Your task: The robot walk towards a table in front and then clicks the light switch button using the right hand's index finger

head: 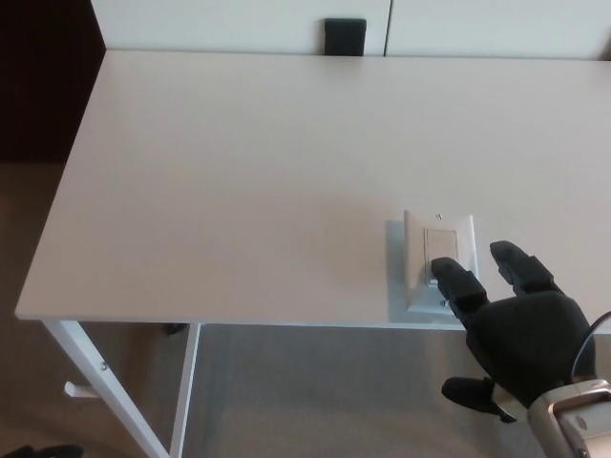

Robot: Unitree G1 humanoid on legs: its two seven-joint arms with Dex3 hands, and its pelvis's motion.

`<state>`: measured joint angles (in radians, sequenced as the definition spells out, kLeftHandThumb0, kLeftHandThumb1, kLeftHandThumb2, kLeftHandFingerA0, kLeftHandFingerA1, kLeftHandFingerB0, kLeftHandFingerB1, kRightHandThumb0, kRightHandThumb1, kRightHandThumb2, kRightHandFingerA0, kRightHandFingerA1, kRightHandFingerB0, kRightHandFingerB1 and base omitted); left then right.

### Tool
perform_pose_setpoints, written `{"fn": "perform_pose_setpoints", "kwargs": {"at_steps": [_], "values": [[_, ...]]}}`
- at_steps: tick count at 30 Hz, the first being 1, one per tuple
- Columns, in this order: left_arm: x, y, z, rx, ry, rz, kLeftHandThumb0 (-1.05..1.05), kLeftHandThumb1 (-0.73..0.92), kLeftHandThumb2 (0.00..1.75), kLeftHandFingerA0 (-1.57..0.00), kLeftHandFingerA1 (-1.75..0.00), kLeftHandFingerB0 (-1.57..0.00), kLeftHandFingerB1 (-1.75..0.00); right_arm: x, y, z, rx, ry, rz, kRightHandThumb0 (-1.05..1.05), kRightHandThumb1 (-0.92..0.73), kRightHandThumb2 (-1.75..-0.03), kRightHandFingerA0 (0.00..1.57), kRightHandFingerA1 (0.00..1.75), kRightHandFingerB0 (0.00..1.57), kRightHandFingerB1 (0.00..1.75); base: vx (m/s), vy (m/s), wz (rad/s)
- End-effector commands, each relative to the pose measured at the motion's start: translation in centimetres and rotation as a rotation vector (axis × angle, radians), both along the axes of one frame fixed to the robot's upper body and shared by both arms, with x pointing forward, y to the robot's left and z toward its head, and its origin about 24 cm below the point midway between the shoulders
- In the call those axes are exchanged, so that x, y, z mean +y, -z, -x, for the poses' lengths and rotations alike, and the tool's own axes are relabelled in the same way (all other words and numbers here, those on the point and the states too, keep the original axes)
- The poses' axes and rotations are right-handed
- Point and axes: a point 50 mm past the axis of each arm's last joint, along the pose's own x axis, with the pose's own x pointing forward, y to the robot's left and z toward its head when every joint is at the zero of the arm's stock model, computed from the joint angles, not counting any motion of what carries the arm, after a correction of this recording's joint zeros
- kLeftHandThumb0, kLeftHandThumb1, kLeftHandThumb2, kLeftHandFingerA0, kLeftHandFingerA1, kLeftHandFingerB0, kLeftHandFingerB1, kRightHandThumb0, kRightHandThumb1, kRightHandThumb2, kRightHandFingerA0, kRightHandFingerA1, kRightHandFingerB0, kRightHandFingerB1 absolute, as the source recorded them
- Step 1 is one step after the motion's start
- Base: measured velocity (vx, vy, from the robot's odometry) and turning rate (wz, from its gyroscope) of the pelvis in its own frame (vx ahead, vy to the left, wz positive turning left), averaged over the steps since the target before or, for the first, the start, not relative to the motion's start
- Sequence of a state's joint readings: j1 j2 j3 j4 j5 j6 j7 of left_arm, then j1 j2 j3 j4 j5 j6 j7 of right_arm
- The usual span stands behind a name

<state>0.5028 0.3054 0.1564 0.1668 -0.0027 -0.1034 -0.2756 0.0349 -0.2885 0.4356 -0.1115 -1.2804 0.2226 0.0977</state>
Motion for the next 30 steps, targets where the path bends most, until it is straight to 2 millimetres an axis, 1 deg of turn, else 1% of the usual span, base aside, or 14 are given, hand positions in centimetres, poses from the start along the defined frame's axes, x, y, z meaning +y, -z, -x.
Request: {"fn": "perform_pose_setpoints", "kwargs": {"at_steps": [1, 4, 5, 7, 13, 14, 15, 16, 18, 19, 20, 23, 24, 30], "values": [[0.2, -0.1, 0.0, 0.018, 0.001, -0.020, -0.32, 0.49, 0.69, -0.60, -0.55, -0.43, -0.49, -0.6, 0.9, 0.5, 0.058, 0.025, 0.063, -0.99, -0.65, -1.01, 0.00, 0.00, 0.18, 0.32, 0.00, 0.000, 0.00], [0.3, -0.1, 0.0, 0.018, -0.001, -0.009, -0.24, 0.60, 0.56, -0.64, -0.48, -0.46, -0.42, -0.4, 0.6, 0.5, 0.066, 0.024, 0.060, -0.88, -0.58, -0.97, 0.05, 0.15, 0.24, 0.43, 0.00, 0.000, 0.00], [0.3, -0.1, 0.0, 0.017, 0.000, -0.009, -0.31, 0.50, 0.69, -0.60, -0.55, -0.43, -0.49, -0.4, 0.4, 0.5, 0.065, 0.022, 0.060, -0.87, -0.58, -0.98, 0.03, 0.13, 0.22, 0.42, 0.00, 0.000, 0.00], [0.3, -0.1, 0.1, 0.014, 0.001, -0.017, -0.25, 0.59, 0.57, -0.67, -0.47, -0.48, -0.42, -0.3, -0.1, 0.5, 0.065, 0.022, 0.054, -0.86, -0.57, -0.98, 0.01, 0.12, 0.23, 0.43, 0.00, 0.000, 0.00], [0.3, -0.1, 0.1, 0.021, 0.008, -0.032, -0.24, 0.59, 0.57, -0.66, -0.47, -0.47, -0.41, -0.3, -0.7, 0.4, 0.062, 0.009, 0.050, -0.86, -0.58, -0.98, 0.03, 0.14, 0.23, 0.44, 0.00, 0.000, 0.00], [0.3, 0.0, 0.1, 0.022, 0.007, -0.032, -0.33, 0.49, 0.69, -0.60, -0.55, -0.44, -0.49, -0.3, -0.8, 0.4, 0.058, 0.007, 0.049, -0.92, -0.75, -0.65, 0.00, 0.24, 0.28, 0.30, 0.00, 0.000, 0.00], [0.4, 0.0, 0.1, 0.025, 0.006, -0.033, -0.33, 0.49, 0.69, -0.60, -0.55, -0.44, -0.49, -0.3, -0.9, 0.4, 0.053, 0.005, 0.048, -0.92, -0.75, -0.65, 0.00, 0.24, 0.28, 0.30, 0.00, 0.000, 0.00], [0.4, 0.1, 0.0, 0.027, 0.002, -0.026, -0.33, 0.49, 0.69, -0.60, -0.55, -0.43, -0.49, -0.4, -1.3, 0.4, 0.007, 0.002, 0.015, -0.95, -0.64, -1.00, 0.00, 0.06, 0.16, 0.33, 0.00, 0.000, 0.00], [0.4, -0.1, 0.1, 0.030, 0.008, -0.022, -0.26, 0.60, 0.57, -0.64, -0.47, -0.46, -0.41, -0.5, -2.0, 0.4, -0.022, 0.009, -0.006, -0.85, -0.59, -1.00, 0.00, 0.14, 0.12, 0.32, 0.00, 0.000, 0.00], [0.4, -0.1, 0.0, 0.023, 0.011, -0.024, -0.25, 0.60, 0.57, -0.64, -0.47, -0.47, -0.41, -0.6, -2.7, 0.3, -0.057, 0.007, -0.021, -0.94, -0.65, -0.79, 0.00, 0.12, 0.15, 0.27, 0.00, 0.000, 0.00], [0.4, -0.1, 0.0, 0.026, 0.007, -0.020, -0.33, 0.50, 0.70, -0.59, -0.55, -0.43, -0.49, -0.7, -3.4, 0.3, -0.092, 0.005, -0.033, -0.98, -0.68, -1.02, 0.00, 0.01, 0.16, 0.27, 0.00, 0.000, 0.00], [0.3, -0.1, -0.2, 0.021, 0.003, -0.019, -0.33, 0.49, 0.70, -0.60, -0.55, -0.44, -0.49, -0.9, -5.4, 0.4, -0.171, -0.001, -0.102, -1.00, -0.68, -0.99, 0.00, 0.00, 0.14, 0.06, 0.00, 0.000, 0.00], [0.4, -0.1, -0.2, 0.019, 0.002, -0.021, -0.31, 0.49, 0.69, -0.61, -0.55, -0.44, -0.49, -0.9, -6.7, 0.7, -0.209, -0.008, -0.136, -0.87, -0.61, -0.89, 0.00, 0.00, 0.00, 0.08, 0.00, 0.000, 0.00], [0.4, -0.2, -0.2, 0.018, 0.016, -0.045, -0.31, 0.50, 0.69, -0.62, -0.55, -0.45, -0.49, -1.4, -11.0, 3.6, -0.301, -0.043, -0.254, -0.95, -0.67, -0.99, 0.00, 0.13, 0.09, 0.02, 0.00, 0.000, 0.00]]}}
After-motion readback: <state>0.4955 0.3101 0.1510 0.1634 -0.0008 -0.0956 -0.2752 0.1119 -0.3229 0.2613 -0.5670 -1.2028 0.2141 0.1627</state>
